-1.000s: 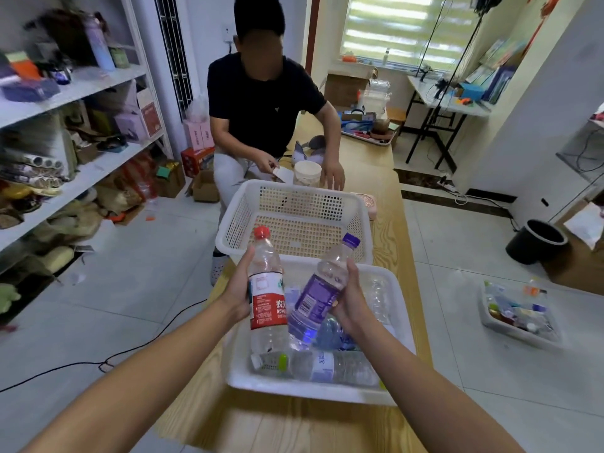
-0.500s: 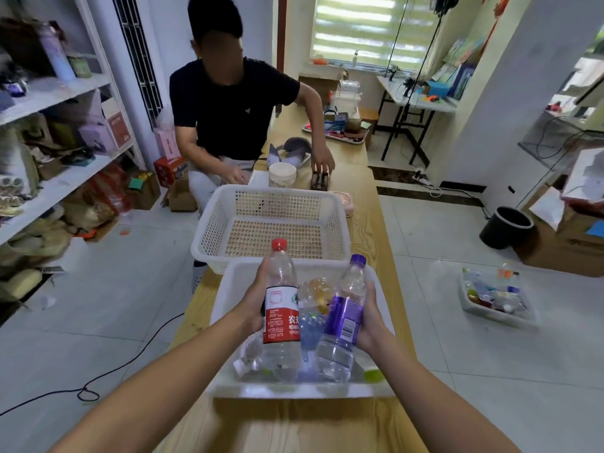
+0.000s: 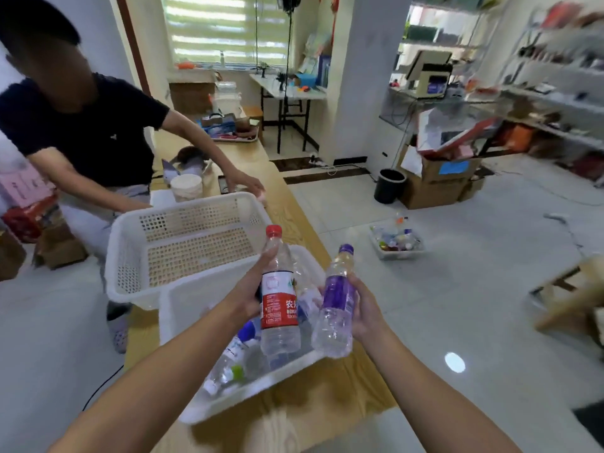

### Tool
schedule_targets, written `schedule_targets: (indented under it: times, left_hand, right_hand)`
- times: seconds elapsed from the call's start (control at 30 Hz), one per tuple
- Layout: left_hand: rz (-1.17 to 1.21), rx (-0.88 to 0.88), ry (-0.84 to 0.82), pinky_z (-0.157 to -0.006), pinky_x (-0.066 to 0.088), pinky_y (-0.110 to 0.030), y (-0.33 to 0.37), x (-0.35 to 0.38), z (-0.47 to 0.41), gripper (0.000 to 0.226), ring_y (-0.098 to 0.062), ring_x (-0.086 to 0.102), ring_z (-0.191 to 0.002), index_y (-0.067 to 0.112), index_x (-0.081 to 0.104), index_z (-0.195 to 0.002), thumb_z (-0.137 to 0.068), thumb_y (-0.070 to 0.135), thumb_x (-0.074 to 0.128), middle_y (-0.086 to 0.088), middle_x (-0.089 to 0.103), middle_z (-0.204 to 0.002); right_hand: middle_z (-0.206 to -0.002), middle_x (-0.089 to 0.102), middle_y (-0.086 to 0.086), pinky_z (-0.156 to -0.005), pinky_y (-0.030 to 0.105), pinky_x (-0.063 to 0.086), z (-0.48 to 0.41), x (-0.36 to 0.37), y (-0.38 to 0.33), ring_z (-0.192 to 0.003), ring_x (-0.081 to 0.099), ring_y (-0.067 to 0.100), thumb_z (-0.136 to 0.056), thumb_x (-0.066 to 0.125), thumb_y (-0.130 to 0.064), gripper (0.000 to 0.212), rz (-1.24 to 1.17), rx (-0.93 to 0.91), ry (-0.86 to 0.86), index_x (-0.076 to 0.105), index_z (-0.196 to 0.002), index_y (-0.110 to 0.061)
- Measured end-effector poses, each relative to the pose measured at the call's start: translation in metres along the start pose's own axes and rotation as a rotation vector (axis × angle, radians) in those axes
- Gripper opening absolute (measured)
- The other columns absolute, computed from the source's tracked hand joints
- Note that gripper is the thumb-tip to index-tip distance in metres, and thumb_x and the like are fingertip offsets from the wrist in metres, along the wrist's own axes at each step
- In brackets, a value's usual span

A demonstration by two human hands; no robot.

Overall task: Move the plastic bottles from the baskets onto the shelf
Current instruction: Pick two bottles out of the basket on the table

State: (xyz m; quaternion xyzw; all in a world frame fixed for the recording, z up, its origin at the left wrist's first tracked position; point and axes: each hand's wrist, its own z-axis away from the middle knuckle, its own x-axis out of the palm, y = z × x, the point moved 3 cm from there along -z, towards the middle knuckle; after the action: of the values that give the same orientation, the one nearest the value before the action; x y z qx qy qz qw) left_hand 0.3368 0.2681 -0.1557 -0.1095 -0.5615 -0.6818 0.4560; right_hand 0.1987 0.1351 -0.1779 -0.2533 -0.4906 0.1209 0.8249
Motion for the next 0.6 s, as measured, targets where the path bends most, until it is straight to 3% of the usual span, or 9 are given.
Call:
schedule_targets:
  times: [0.07,0.1,0.23,0.37,0.47,0.53,0.6]
  left_hand:
    - [-0.057,-0.022,-0.053,-0.068,0.059,-0.039,-0.007,0.017,-0.005,0.073,-0.028,0.068,-0.07,0.008,0.068,-0.097,-0.042,0.048,0.094,-0.017,0.068,-0.085]
    - [-0.09,-0.04,-0.087,-0.067,0.059,-0.039,-0.012,0.028,-0.008,0.074,-0.028,0.068,-0.07,0.007,0.068,-0.098,-0.042,0.049,0.094,-0.017,0.068,-0.086]
    - [-0.192,-0.125,-0.264,-0.07,0.058,-0.037,-0.039,0.086,-0.015,0.064,-0.028,0.067,-0.07,0.006,0.073,-0.093,-0.051,0.052,0.088,-0.018,0.069,-0.086]
    - [-0.244,-0.238,-0.469,-0.072,0.058,-0.035,-0.083,0.163,-0.014,0.054,-0.026,0.069,-0.074,0.007,0.074,-0.096,-0.071,0.054,0.072,-0.016,0.071,-0.089]
    - [-0.29,-0.306,-0.618,-0.071,0.059,-0.034,-0.124,0.232,0.003,0.056,-0.025,0.07,-0.074,0.006,0.072,-0.1,-0.07,0.054,0.074,-0.016,0.071,-0.09]
    - [-0.311,-0.371,-0.7,-0.068,0.059,-0.034,-0.158,0.275,0.02,0.056,-0.025,0.07,-0.072,0.004,0.069,-0.101,-0.075,0.053,0.067,-0.016,0.071,-0.089]
    - [-0.303,-0.45,-0.804,-0.068,0.059,-0.034,-0.199,0.316,0.042,0.05,-0.025,0.07,-0.072,0.005,0.071,-0.099,-0.082,0.051,0.057,-0.015,0.071,-0.088]
  right_hand:
    - [-0.091,0.065,0.017,-0.091,0.046,0.047,0.024,-0.011,-0.008,-0.081,0.063,0.029,-0.064,0.073,-0.034,0.053,-0.045,-0.085,0.063,0.061,-0.104,-0.001]
    - [-0.091,0.065,0.017,-0.09,0.046,0.048,0.038,-0.016,-0.013,-0.081,0.063,0.028,-0.062,0.075,-0.036,0.057,-0.062,-0.129,0.079,0.062,-0.105,-0.001]
    - [-0.074,0.065,0.009,-0.064,0.032,0.055,0.107,-0.024,-0.034,-0.062,0.065,0.023,-0.037,0.096,-0.041,0.077,-0.044,-0.231,0.065,0.063,-0.097,-0.004]
    - [-0.08,0.068,0.012,-0.06,0.034,0.059,0.193,-0.049,-0.051,-0.063,0.069,0.028,-0.029,0.099,-0.031,0.081,-0.005,-0.387,0.271,0.064,-0.098,-0.006]
    - [-0.085,0.071,0.015,-0.07,0.039,0.06,0.268,-0.069,-0.056,-0.074,0.072,0.033,-0.045,0.092,-0.031,0.059,-0.005,-0.602,0.413,0.072,-0.095,-0.007]
    - [-0.088,0.073,0.017,-0.078,0.04,0.057,0.325,-0.082,-0.053,-0.08,0.072,0.033,-0.062,0.076,-0.033,0.042,-0.045,-0.74,0.517,0.072,-0.094,-0.005]
    - [-0.088,0.073,0.017,-0.076,0.039,0.058,0.386,-0.093,-0.046,-0.077,0.073,0.029,-0.069,0.066,-0.035,0.042,-0.07,-0.892,0.602,0.07,-0.095,-0.002]
